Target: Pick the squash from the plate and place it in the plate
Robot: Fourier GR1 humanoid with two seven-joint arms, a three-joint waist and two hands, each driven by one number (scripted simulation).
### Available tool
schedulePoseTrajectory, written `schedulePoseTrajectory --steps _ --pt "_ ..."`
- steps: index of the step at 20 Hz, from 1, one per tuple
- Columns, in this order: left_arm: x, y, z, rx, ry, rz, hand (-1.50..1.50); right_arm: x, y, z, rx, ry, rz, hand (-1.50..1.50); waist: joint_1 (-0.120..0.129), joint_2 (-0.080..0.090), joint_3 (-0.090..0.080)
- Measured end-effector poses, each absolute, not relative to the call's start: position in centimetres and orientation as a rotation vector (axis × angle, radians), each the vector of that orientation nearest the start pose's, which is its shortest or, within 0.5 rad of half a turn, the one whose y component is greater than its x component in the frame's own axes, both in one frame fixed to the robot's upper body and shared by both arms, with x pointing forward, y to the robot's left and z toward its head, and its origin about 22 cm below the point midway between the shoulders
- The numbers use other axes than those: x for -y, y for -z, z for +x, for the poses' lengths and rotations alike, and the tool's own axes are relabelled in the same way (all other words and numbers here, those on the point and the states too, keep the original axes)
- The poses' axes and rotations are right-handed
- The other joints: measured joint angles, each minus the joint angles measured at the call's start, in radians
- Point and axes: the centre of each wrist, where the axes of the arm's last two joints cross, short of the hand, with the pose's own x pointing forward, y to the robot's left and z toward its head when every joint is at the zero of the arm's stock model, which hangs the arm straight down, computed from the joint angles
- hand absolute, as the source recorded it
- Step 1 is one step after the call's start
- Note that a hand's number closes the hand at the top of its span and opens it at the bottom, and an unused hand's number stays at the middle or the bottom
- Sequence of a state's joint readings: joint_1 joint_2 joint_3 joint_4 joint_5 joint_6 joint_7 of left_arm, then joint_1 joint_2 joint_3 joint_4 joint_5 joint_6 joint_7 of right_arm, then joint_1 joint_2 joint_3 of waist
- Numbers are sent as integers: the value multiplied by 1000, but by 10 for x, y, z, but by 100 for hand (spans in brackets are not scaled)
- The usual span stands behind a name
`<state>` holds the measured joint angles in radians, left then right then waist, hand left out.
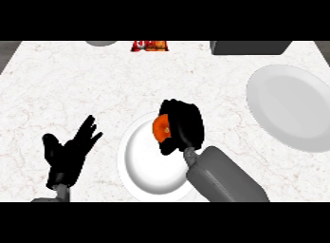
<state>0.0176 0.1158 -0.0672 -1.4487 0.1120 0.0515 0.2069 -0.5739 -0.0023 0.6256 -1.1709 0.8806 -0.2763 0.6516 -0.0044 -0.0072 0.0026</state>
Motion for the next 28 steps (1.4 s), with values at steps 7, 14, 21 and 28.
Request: schedulePoseTrajectory --steps 7,14,21,28 --pt "-245 29 235 1210 -1 11 0 31 -58 300 1464 -588 -1118 150 -3 -3 -1" --pt "-245 28 232 1203 -7 15 0 51 -78 302 1523 -330 -1239 150 -9 -2 0" --pt "-243 27 234 1210 -11 19 0 99 -74 301 1538 -47 -1269 150 -9 3 1" --pt "-245 28 236 1222 1 6 0 187 -53 310 1451 101 -1420 150 0 6 2"
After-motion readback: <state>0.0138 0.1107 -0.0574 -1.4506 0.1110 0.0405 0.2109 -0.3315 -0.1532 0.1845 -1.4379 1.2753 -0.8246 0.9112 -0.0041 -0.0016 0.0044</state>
